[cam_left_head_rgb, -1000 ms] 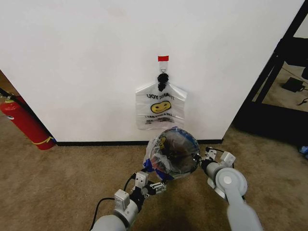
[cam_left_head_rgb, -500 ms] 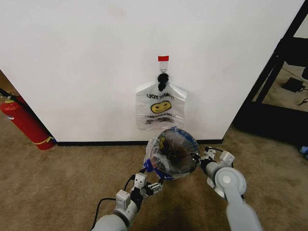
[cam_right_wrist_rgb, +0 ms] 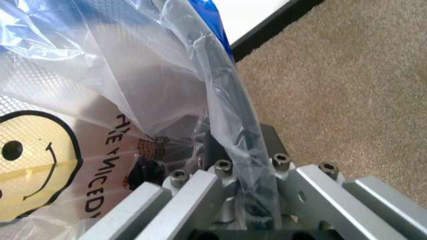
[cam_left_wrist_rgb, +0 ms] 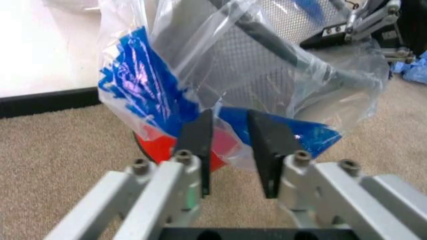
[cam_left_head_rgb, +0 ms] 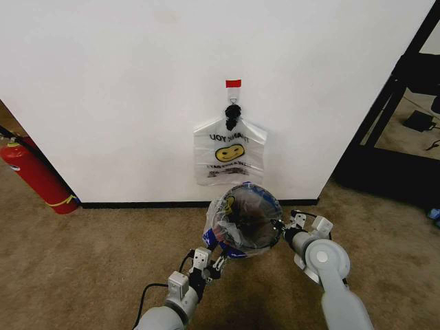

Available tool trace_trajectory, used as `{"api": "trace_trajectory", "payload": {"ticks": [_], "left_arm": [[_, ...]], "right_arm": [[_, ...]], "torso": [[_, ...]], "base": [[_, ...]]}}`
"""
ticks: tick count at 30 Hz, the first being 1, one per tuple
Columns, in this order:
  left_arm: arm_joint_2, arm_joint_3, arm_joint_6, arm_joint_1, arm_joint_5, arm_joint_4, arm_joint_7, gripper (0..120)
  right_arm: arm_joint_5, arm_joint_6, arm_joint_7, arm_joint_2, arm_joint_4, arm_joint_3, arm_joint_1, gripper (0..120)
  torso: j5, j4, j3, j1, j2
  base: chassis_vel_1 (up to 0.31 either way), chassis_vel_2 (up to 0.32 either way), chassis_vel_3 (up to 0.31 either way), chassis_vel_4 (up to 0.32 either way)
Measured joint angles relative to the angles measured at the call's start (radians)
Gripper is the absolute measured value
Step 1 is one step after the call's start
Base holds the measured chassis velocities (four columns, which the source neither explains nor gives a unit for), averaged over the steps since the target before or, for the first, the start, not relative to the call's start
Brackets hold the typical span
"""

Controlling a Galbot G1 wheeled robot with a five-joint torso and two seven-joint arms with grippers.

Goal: Pick up the garbage bag from the wall and place it over the trash bin.

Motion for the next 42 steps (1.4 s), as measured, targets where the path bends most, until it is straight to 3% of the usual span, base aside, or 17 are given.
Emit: {"api": "trace_trajectory", "payload": {"ticks": [5,16,27,35,42], "left_arm": [[-0.01,-0.001,-0.001,-0.001,0.004,0.005,-0.004,0],[-0.031,-0.006,-0.04,0.018,0.027,0.039,-0.002,0],[-0.132,0.009,-0.067,-0.023,0.05,0.172,-0.002,0],[-0.175,0.007,-0.08,-0.06,0.053,0.262,-0.021,0],[-0.184,0.006,-0.084,-0.07,0.062,0.288,-0.027,0]], "right_arm": [[0.003,0.0,0.002,0.004,0.008,0.0,-0.003,0],[0.076,-0.01,0.046,0.024,0.026,0.01,-0.004,0],[0.124,-0.015,0.069,0.034,0.056,0.01,-0.009,0],[0.15,-0.03,0.084,0.038,0.069,0.008,-0.032,0],[0.141,-0.032,0.088,0.05,0.059,-0.004,-0.023,0]], "torso": [[0.0,0.0,0.0,0.0,0.0],[0.0,0.0,0.0,0.0,0.0],[0.0,-0.0001,0.0,0.0,0.0],[-0.0001,-0.0001,0.0,0.0,0.0],[-0.0001,0.0,0.0,0.0,0.0]], "base": [[0.0,0.0,0.0,0.0],[0.0,0.0,0.0,0.0],[0.0,0.0,0.0,0.0],[0.0,0.0,0.0,0.0],[0.0,0.0,0.0,0.0]]}}
